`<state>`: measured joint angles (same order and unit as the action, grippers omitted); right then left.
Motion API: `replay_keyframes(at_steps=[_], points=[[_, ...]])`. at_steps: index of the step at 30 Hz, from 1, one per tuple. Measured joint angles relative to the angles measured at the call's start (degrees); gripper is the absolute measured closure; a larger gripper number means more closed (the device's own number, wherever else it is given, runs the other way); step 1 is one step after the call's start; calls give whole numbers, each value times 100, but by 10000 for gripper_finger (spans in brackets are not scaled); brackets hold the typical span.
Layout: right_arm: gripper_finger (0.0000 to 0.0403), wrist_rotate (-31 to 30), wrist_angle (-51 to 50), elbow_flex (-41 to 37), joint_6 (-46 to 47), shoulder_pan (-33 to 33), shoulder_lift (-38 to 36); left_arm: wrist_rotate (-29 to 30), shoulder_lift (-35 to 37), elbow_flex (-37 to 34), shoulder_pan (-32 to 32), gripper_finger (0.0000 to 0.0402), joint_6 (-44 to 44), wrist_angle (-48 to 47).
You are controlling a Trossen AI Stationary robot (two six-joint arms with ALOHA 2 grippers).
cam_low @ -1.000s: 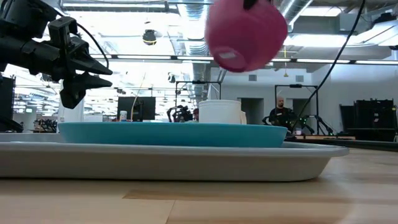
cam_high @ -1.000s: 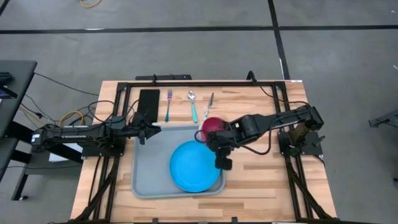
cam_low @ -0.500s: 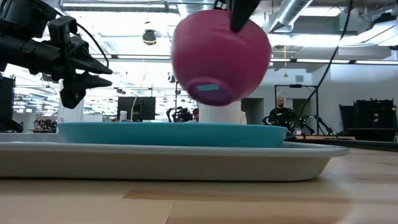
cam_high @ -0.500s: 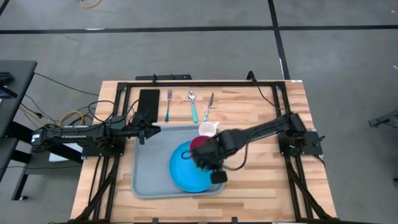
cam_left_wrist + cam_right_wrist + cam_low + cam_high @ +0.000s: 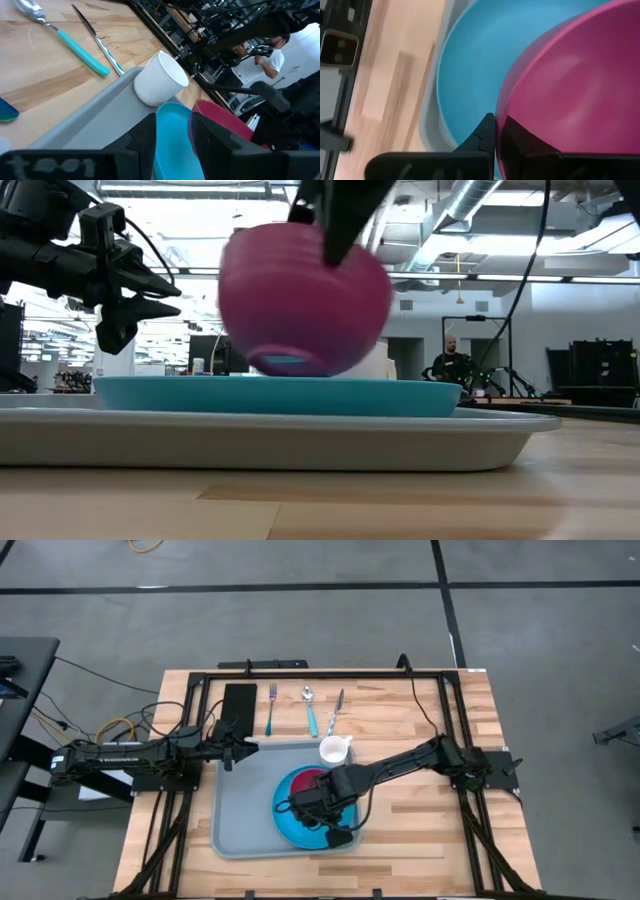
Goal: Set up tray
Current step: Put the red bowl on the blue plate on the gray serving tray
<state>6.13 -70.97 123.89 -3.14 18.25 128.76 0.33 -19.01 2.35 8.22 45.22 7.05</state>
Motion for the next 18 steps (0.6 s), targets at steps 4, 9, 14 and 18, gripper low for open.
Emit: replay_keyframes(at_steps=[4, 9, 14, 18], points=[[402, -1, -21, 11, 4, -2, 1, 6, 0, 0, 0, 290, 135, 12], [402, 15, 88, -23, 146, -42, 1, 10, -8, 0, 0, 290, 358, 13], [402, 0, 107, -28, 167, -59, 1, 12, -7, 0, 0, 290, 515, 15], [402, 22, 138, -30, 317, -49, 1, 10, -6, 0, 0, 290, 517, 15]])
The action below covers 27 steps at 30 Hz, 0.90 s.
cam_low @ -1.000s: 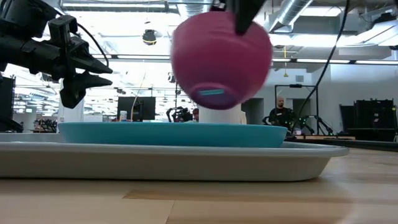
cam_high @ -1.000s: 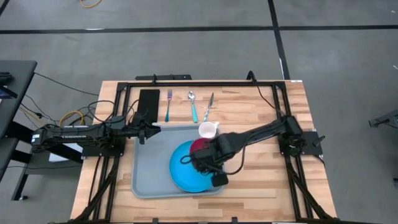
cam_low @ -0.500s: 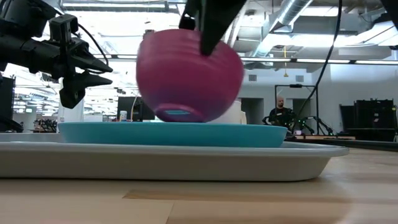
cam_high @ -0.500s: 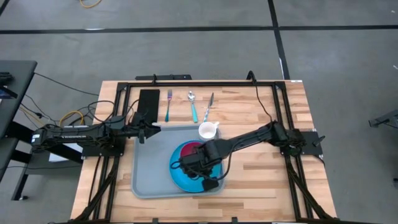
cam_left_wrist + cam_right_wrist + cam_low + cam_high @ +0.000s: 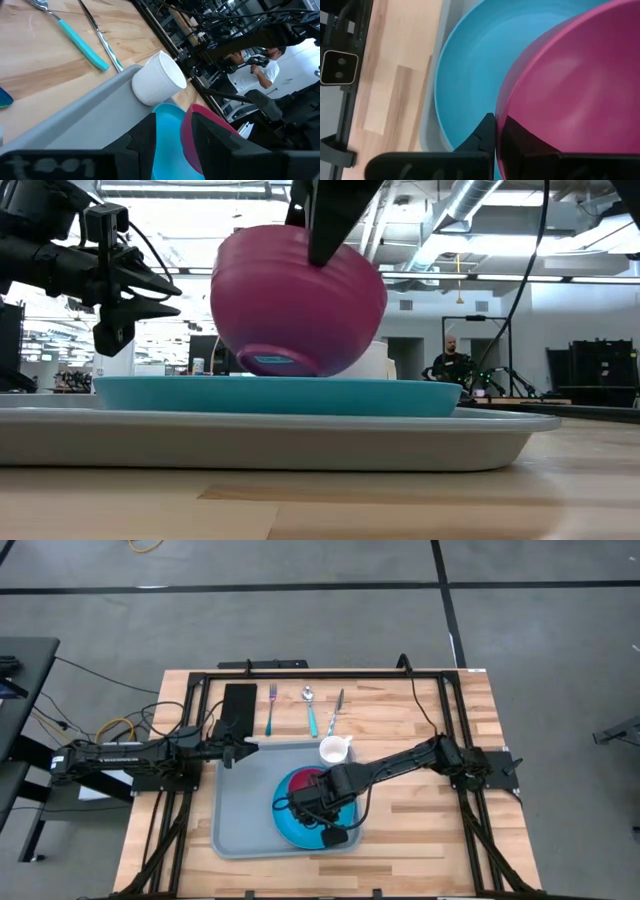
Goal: Set up tray
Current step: Put the red bowl on the blue plate on the gray serving tray
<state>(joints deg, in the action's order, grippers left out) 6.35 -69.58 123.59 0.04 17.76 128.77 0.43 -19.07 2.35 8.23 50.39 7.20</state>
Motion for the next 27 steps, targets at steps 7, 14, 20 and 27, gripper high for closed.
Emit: replay_keyframes(at_steps=[7, 14, 20, 27], points=[[402, 13, 283, -168, 286, 13, -4, 0, -1, 0, 0, 290, 0, 0], [402, -36, 288, -301, 363, 13, -6, -1, -2, 0, 0, 290, 0, 0], [402, 8, 287, -301, 452, 24, -7, -2, -2, 0, 0, 290, 0, 0], [386, 146, 283, -301, 514, 61, -8, -2, -2, 0, 0, 290, 0, 0]])
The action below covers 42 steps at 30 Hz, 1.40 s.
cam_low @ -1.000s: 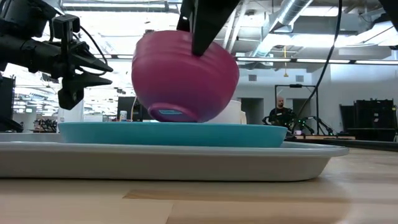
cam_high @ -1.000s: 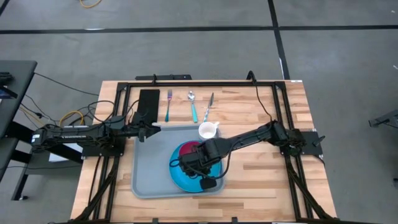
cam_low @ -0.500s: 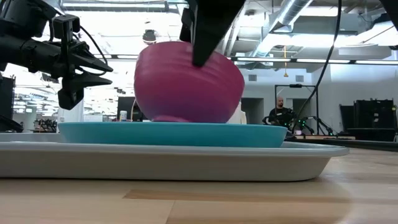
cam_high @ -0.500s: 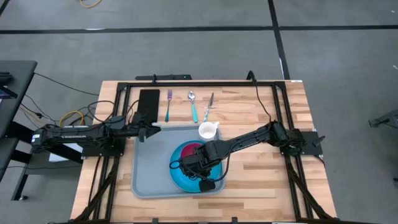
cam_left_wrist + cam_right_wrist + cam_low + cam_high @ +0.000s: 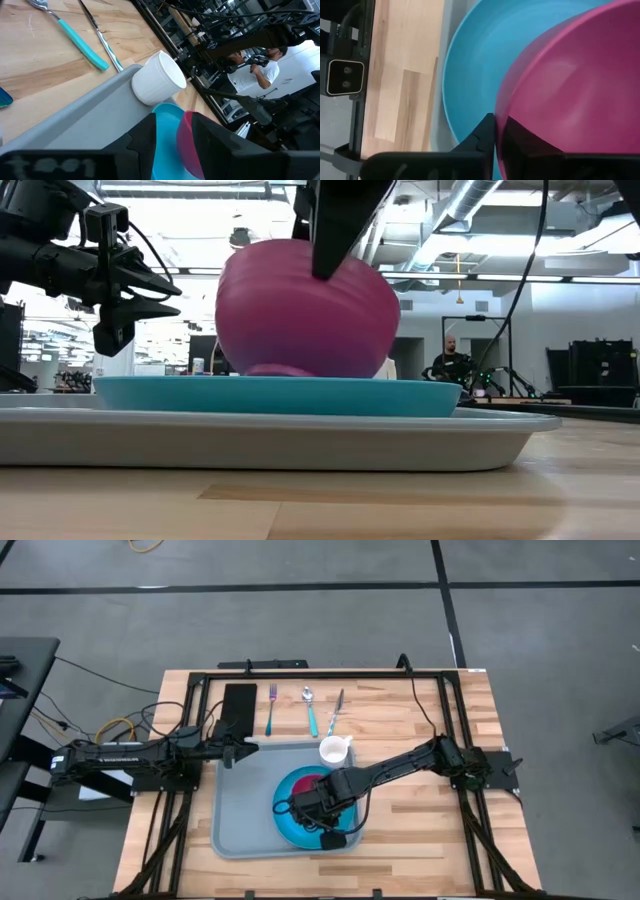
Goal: Set up tray
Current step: Put the red bowl on the blue plate on the gray serving tray, then put the black napkin on the gray serving tray to the right of the blue plate
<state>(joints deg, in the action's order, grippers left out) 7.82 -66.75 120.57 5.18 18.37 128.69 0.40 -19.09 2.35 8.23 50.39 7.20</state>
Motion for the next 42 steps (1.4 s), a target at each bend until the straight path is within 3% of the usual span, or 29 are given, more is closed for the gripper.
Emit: replay_keyframes(at_steps=[7, 27, 42], points=[[358, 263, 67, 2, 88, -2, 0, 2, 0, -2, 0, 290, -37, 0], [355, 257, 167, 4, 92, -13, 1, 2, 0, -4, 0, 290, -52, 0], [359, -846, 468, 7, 1065, -238, -692, -212, 0, -4, 0, 290, -20, 11]])
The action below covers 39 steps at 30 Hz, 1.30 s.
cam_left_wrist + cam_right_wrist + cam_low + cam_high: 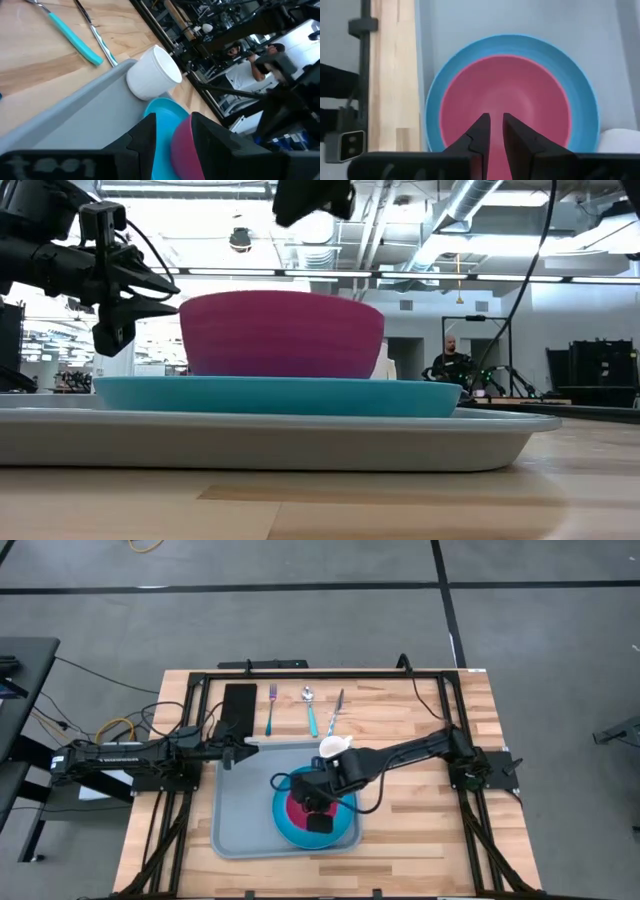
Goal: Set up tray
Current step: Put the black napkin on the gray serving tray to the right of the blue plate
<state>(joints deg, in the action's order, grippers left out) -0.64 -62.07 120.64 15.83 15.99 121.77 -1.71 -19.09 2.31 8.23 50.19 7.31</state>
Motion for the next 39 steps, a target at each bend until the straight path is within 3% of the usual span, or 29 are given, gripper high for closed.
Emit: replay_keyframes(at_steps=[13, 25, 35, 39], points=[[360, -4, 3, -2, 222, 11, -1138, -96, 2, 0, 0, 290, 146, 33], [367, -198, -620, -2, -64, 31, -3380, -47, 0, 0, 0, 290, 548, 144], [395, -229, -230, 2, -951, 432, -4727, 918, 4, 0, 0, 290, 297, 2052], [402, -171, -308, -2, -1029, 594, -5052, 1078, 0, 86, 0, 290, 211, 2252]])
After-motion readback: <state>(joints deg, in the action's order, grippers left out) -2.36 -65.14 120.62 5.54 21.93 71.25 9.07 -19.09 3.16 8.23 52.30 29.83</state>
